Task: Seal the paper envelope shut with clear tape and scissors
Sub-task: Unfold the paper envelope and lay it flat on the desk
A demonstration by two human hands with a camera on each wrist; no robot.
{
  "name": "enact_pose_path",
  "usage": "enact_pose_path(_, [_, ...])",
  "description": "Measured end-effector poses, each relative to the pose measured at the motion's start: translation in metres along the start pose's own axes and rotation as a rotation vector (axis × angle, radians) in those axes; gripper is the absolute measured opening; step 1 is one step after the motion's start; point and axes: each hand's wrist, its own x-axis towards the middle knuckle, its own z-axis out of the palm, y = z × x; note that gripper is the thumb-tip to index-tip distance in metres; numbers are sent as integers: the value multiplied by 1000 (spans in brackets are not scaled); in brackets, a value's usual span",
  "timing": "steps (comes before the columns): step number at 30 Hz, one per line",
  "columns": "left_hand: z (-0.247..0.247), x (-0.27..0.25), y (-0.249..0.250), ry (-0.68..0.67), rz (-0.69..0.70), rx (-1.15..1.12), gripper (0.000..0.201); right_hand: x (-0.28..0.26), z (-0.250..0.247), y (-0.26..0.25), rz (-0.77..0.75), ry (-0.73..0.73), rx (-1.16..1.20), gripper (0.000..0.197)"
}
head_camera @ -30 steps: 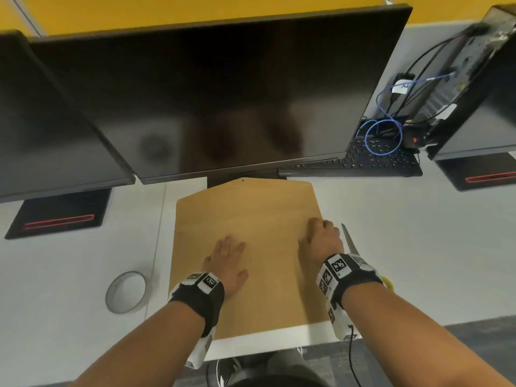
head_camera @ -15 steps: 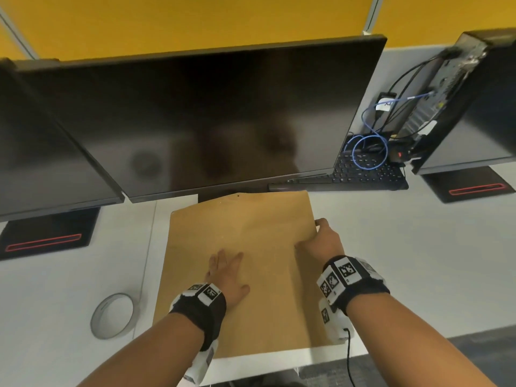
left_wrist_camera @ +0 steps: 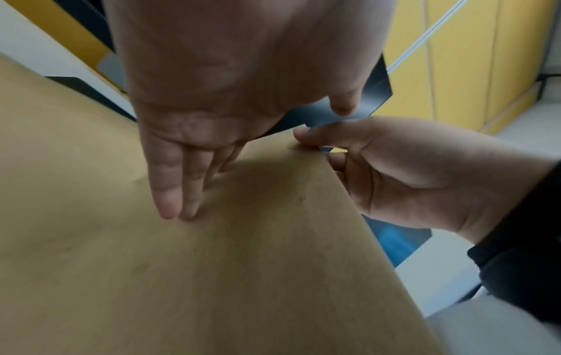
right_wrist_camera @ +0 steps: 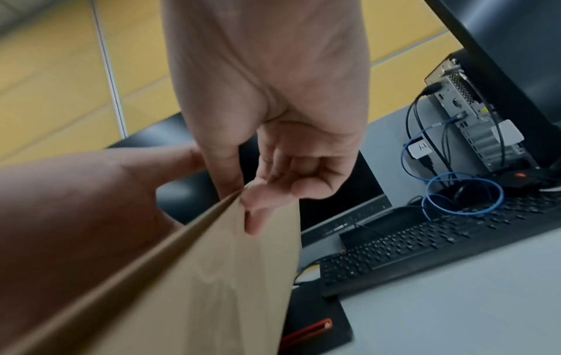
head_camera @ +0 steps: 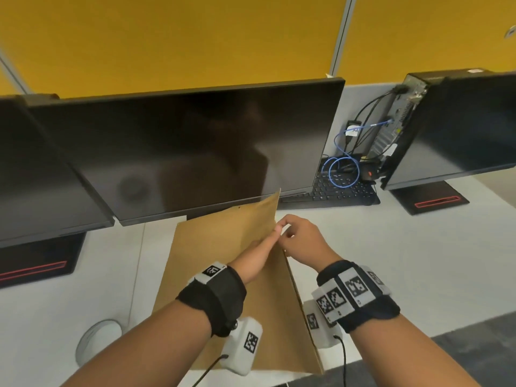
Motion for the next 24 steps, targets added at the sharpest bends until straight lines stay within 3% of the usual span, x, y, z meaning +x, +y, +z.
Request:
enact_pose_path(3, [-2,-16,12,-11,8,64,32,-16,-6,-11,-72,-22,24,15])
enact_pose_path(11, [-14,-38,17,15,106,113,44,-44,-6,-31,-194,-57,206,15])
enact_pose_path(14, [-19,-52,23,9,148,97,23,-53,-6,-44,-211,-85,302,22])
enact_pose_path(21, [-30,-92,44,4,241,106,34,-62,-33,-66,-465,-161,339,25])
enact_pose_path(24, [-38,-113,56,31,307,182,36,-57,-53,-68,-479,-92,395,32])
